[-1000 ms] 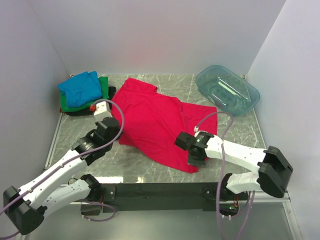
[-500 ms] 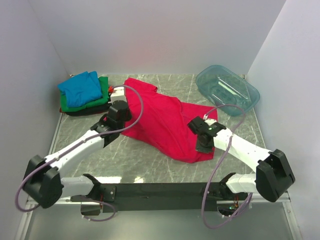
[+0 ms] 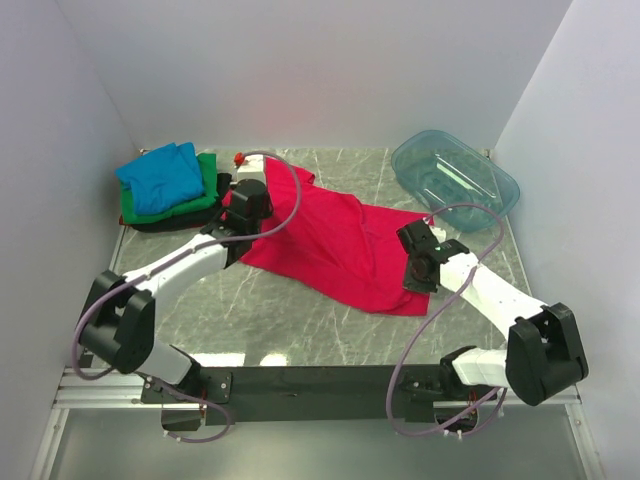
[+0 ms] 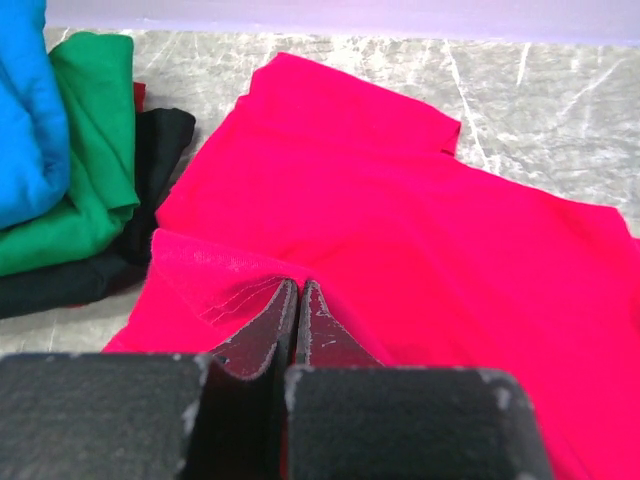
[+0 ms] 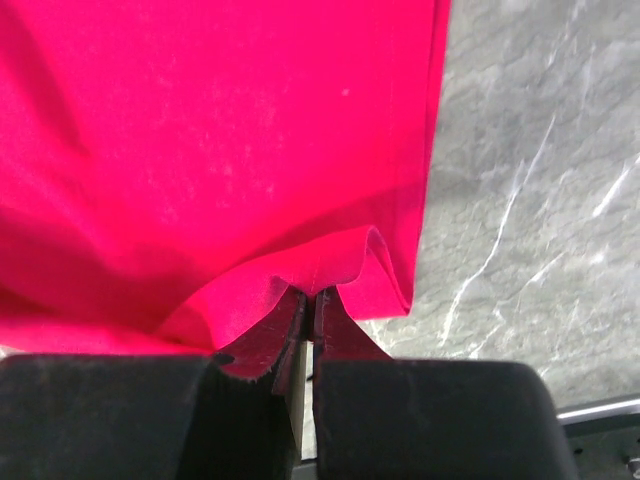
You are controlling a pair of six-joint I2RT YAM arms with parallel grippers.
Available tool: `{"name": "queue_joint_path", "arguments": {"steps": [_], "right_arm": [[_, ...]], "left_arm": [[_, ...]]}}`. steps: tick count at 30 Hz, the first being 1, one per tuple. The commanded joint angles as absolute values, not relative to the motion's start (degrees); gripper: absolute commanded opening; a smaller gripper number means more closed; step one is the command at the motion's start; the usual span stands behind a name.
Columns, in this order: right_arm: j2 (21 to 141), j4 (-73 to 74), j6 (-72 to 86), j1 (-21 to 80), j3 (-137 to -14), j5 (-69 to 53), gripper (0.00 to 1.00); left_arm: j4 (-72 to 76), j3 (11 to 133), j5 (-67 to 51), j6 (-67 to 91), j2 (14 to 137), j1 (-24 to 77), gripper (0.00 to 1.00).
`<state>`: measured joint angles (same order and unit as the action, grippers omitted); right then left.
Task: Fold and stack the t-shirts
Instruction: Fold the tshirt
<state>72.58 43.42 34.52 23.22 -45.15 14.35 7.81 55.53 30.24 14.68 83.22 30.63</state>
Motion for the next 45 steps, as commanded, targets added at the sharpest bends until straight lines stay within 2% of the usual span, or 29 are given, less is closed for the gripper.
{"name": "queue_joint_path", "arguments": {"steps": [1, 20, 22, 23, 24, 25, 27, 28, 29, 31, 32, 35, 40, 45], "right_arm": [[73.3, 41.2, 31.8, 21.5, -45.4, 14.4, 0.0], [75.6, 40.1, 29.7, 17.2, -47.4, 13.6, 0.0], [75.8, 39.8, 29.6, 16.6, -48.0, 14.0, 0.04], [75.4, 39.6, 29.8, 16.5, -48.2, 14.3, 0.12], [75.0, 39.6, 30.0, 16.4, -48.6, 14.5, 0.15], [74.4, 39.5, 30.1, 16.3, -48.7, 15.0, 0.28], [72.1, 39.9, 30.8, 16.3, -49.0, 15.8, 0.43], [71.2, 40.2, 31.1, 16.3, -49.0, 17.0, 0.54], [69.5, 40.5, 31.3, 16.3, -48.9, 17.2, 0.57], [68.1, 40.6, 31.6, 16.1, -48.4, 17.4, 0.64], [67.5, 40.6, 31.9, 16.0, -48.2, 16.9, 0.65], [68.4, 40.4, 32.2, 15.9, -46.6, 15.7, 0.66], [70.2, 39.3, 33.3, 15.9, -43.2, 13.8, 0.66], [71.6, 38.9, 33.5, 15.9, -42.0, 13.3, 0.63]], "left_arm": [[10.0, 60.1, 29.6, 13.4, 85.9, 29.4, 0.01], [10.6, 64.9, 26.0, 14.2, 92.5, 24.2, 0.01], [11.0, 65.7, 25.9, 14.1, 93.8, 24.0, 0.01], [10.9, 66.1, 25.8, 14.1, 94.1, 23.8, 0.02], [10.9, 66.4, 25.9, 14.2, 94.7, 23.7, 0.06], [10.8, 67.1, 26.0, 14.4, 95.0, 23.6, 0.09], [10.9, 68.3, 26.3, 14.9, 95.4, 23.4, 0.21], [11.2, 68.6, 26.5, 15.0, 95.4, 23.4, 0.29], [11.3, 69.1, 26.5, 15.1, 95.4, 23.3, 0.44], [11.1, 70.3, 25.7, 15.5, 95.4, 23.3, 0.58], [10.8, 70.7, 25.5, 15.6, 95.4, 23.3, 0.7], [9.6, 71.1, 24.3, 17.0, 94.4, 23.4, 0.85], [8.8, 62.5, 19.3, 22.9, 88.5, 23.4, 0.93], [4.7, 56.3, 17.8, 29.3, 87.4, 23.4, 0.95]]}}
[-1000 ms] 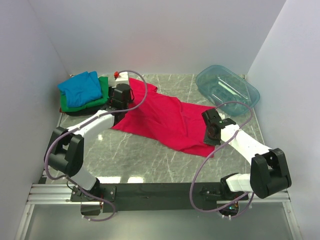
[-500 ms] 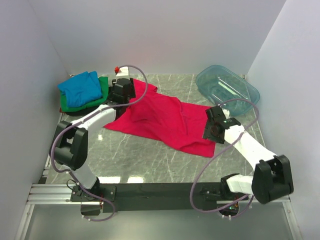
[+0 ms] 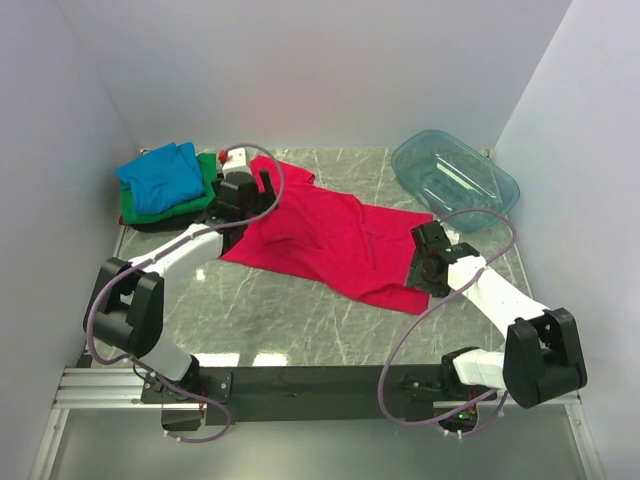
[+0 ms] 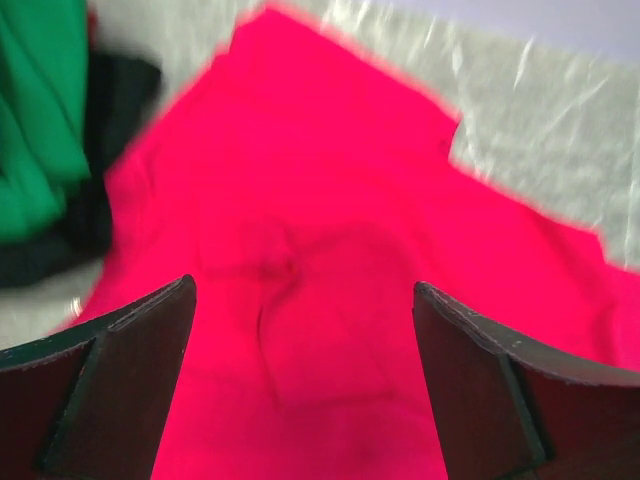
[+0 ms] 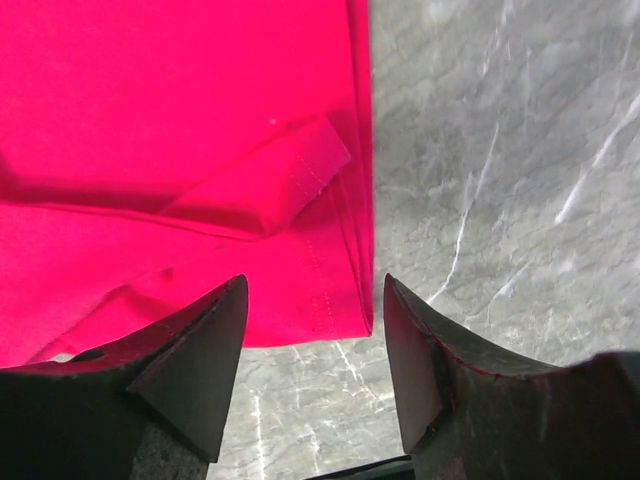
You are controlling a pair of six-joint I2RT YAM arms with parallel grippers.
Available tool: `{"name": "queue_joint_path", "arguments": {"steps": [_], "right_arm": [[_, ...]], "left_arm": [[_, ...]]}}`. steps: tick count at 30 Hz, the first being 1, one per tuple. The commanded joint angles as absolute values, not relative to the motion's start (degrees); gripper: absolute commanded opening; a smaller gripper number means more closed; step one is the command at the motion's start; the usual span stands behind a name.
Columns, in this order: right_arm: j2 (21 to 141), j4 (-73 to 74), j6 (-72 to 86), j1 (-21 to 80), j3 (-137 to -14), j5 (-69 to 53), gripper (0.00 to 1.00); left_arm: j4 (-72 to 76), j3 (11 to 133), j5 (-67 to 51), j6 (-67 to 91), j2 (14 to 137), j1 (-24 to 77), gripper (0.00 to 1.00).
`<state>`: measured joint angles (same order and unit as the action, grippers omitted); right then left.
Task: Fold and stack the t-shirts
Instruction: Fold the tshirt
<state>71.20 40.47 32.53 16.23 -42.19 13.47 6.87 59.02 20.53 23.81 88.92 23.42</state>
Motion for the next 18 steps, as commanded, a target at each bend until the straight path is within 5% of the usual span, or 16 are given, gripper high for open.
{"name": "queue_joint_path", "arguments": {"steps": [1, 7, 18], "right_arm": [[72.5, 38.8, 33.5, 15.9, -41.9, 13.4, 0.63], [75.4, 38.3, 33.8, 16.0, -41.7, 13.2, 0.54], [76.9, 39.6, 35.5, 16.7, -40.6, 11.7, 0.52]], "left_arm": [[4.5, 55.3, 17.8, 29.9, 87.5, 23.3, 0.95], [5.2, 49.3, 15.5, 36.2, 89.9, 22.4, 0.96], [6.9, 43.4, 15.4, 39.2, 92.4, 21.7, 0.96]]}}
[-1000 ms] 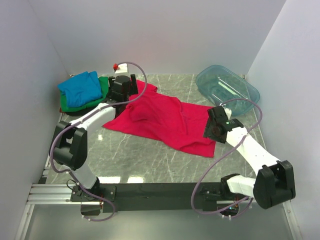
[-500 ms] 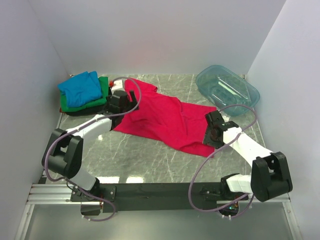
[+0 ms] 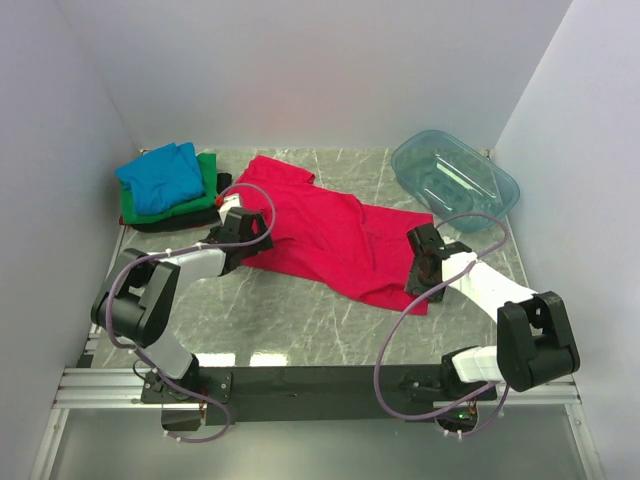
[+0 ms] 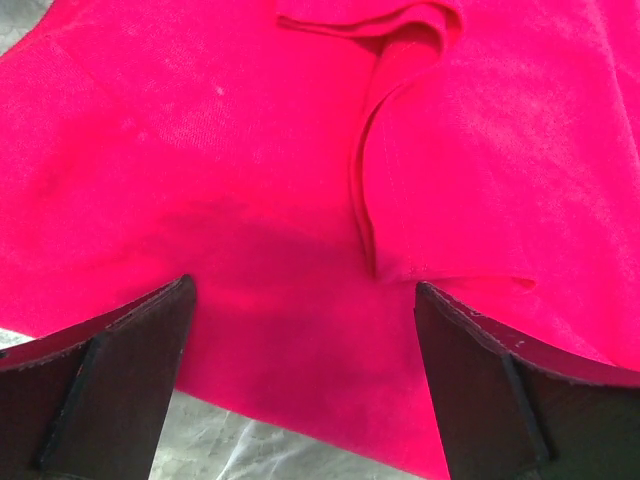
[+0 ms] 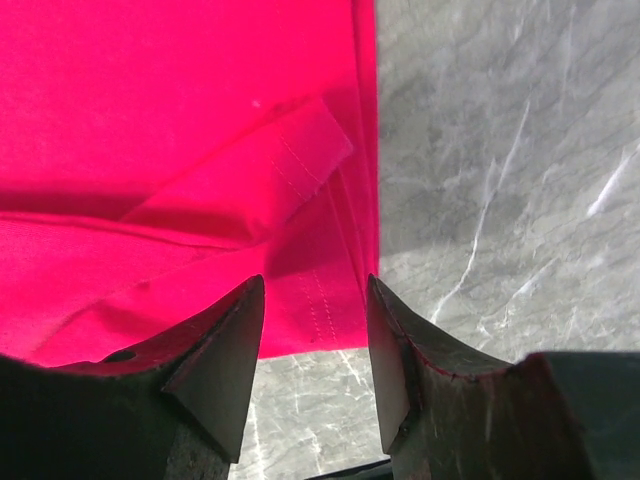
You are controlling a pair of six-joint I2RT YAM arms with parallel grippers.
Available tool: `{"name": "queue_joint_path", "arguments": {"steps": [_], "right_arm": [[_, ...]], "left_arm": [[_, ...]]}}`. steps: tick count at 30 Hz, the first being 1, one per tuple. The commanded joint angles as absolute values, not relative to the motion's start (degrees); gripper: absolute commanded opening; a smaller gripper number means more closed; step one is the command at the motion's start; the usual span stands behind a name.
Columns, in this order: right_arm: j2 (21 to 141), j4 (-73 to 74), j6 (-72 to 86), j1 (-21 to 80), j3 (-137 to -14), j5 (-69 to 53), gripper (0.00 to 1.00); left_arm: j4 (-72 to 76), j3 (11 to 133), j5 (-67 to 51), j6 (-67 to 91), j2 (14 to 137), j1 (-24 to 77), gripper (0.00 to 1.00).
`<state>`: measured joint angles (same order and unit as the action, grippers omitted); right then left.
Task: Fold and stack the t-shirts
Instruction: Fold the tshirt
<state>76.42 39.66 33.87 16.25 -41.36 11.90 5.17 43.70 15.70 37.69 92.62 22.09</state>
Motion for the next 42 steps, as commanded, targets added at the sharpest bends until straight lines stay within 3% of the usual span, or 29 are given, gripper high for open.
{"name": "queue_joint_path", "arguments": {"steps": [1, 8, 10, 11, 14, 15, 16, 37, 39, 40, 42], "right_arm": [[77.2, 39.7, 35.8, 17.0, -40.4, 11.8, 0.52], [79.7, 41.0, 38.0, 19.6, -39.9, 12.2, 0.5], [80.3, 41.2, 38.7, 20.5, -39.9, 12.9, 0.45], [80.3, 41.6, 38.9, 20.6, -40.1, 13.2, 0.42], [80.2, 42.4, 39.6, 21.1, -40.3, 13.8, 0.18], [80.0, 42.6, 40.0, 21.4, -40.3, 13.8, 0.04], [79.9, 43.1, 40.2, 21.5, -40.3, 14.1, 0.0], [76.0, 57.9, 54.0, 33.8, -40.4, 20.2, 0.0], [75.5, 58.2, 53.8, 34.2, -40.9, 20.3, 0.07], [75.1, 58.3, 53.5, 34.3, -41.3, 20.4, 0.19], [73.7, 59.0, 52.8, 34.4, -43.8, 21.0, 0.35]], "left_arm": [[7.0, 43.3, 15.6, 39.0, 92.5, 21.5, 0.97], [7.6, 42.1, 15.5, 38.9, 92.3, 19.3, 0.97], [8.1, 41.7, 15.0, 39.0, 91.8, 18.3, 0.97], [8.2, 41.6, 14.7, 39.0, 91.8, 17.9, 0.97], [8.1, 41.5, 13.8, 39.5, 91.7, 17.0, 0.97], [8.2, 41.4, 13.5, 39.6, 91.6, 16.7, 0.97], [8.3, 41.3, 13.2, 39.6, 91.7, 16.3, 0.97], [11.3, 38.9, 8.8, 39.2, 87.3, 13.4, 0.97], [11.3, 38.9, 8.4, 39.2, 86.0, 13.5, 0.98], [11.1, 39.0, 8.2, 39.0, 85.3, 13.5, 0.98], [10.5, 39.6, 8.6, 39.0, 83.4, 14.2, 0.99]]}}
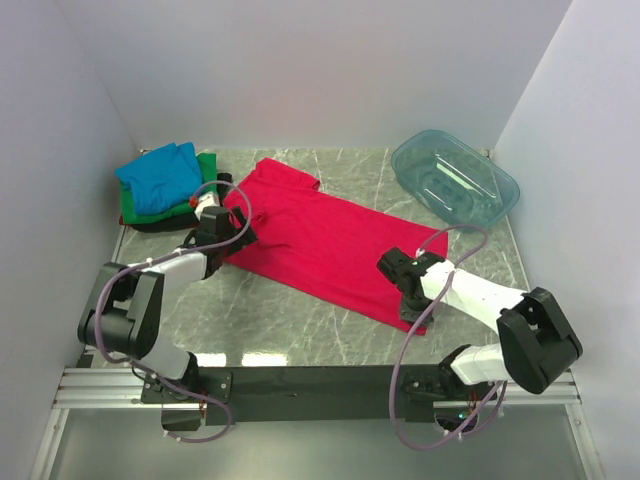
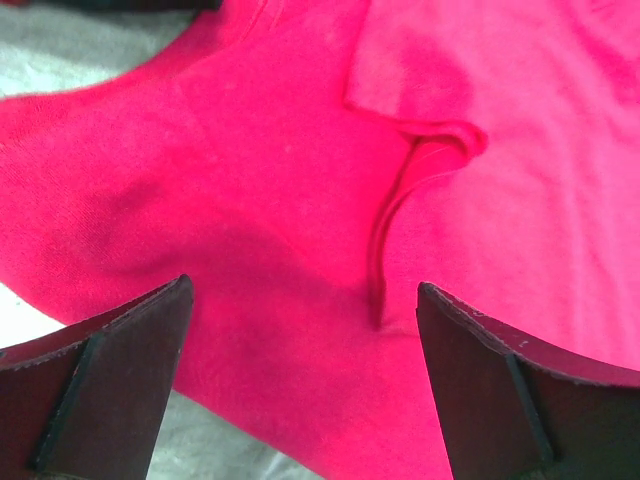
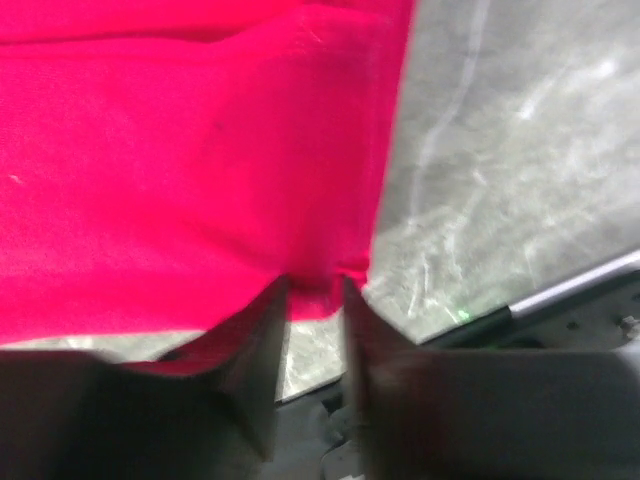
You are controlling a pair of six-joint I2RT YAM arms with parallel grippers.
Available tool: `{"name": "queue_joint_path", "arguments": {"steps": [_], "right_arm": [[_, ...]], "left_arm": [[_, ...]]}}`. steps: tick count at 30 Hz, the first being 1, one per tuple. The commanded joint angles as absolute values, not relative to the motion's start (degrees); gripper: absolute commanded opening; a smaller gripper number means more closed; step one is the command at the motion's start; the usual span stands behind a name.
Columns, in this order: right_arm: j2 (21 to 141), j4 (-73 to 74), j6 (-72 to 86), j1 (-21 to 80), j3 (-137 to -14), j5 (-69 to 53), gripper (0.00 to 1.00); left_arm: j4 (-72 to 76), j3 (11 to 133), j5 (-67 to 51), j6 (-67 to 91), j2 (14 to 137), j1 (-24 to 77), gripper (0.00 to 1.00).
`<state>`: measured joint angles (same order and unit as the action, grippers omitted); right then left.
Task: Fold and stack the t-shirts
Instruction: Fold the tshirt
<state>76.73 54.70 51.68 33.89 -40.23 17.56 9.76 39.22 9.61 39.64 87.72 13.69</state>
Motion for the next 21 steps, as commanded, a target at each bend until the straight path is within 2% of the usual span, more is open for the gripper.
{"name": "queue_joint_path", "arguments": {"steps": [1, 2, 4, 12, 21], "right_arm": [[73.2, 59.1, 52.6, 34.4, -45.0, 21.6, 0.41], [72.1, 59.4, 51.7, 34.5, -46.0, 21.8, 0.5], [71.0, 59.9, 50.6, 34.5, -50.2, 22.6, 0.58], [69.7, 53.9, 41.9, 34.7, -60.4, 22.8, 0.6], [69.1, 45.4, 37.8, 34.7, -55.6, 18.3, 0.6]], "left_arm": [[10.3, 39.8, 9.0, 38.9, 82.9, 14.7, 0.99], [9.9, 40.2, 9.7, 38.7, 82.4, 15.1, 0.99], [8.5, 41.6, 11.6, 38.0, 81.7, 17.0, 0.99], [6.6, 46.8, 13.7, 36.4, 88.3, 19.9, 0.95], [4.7, 52.1, 17.6, 34.7, 93.9, 24.0, 0.76]]}}
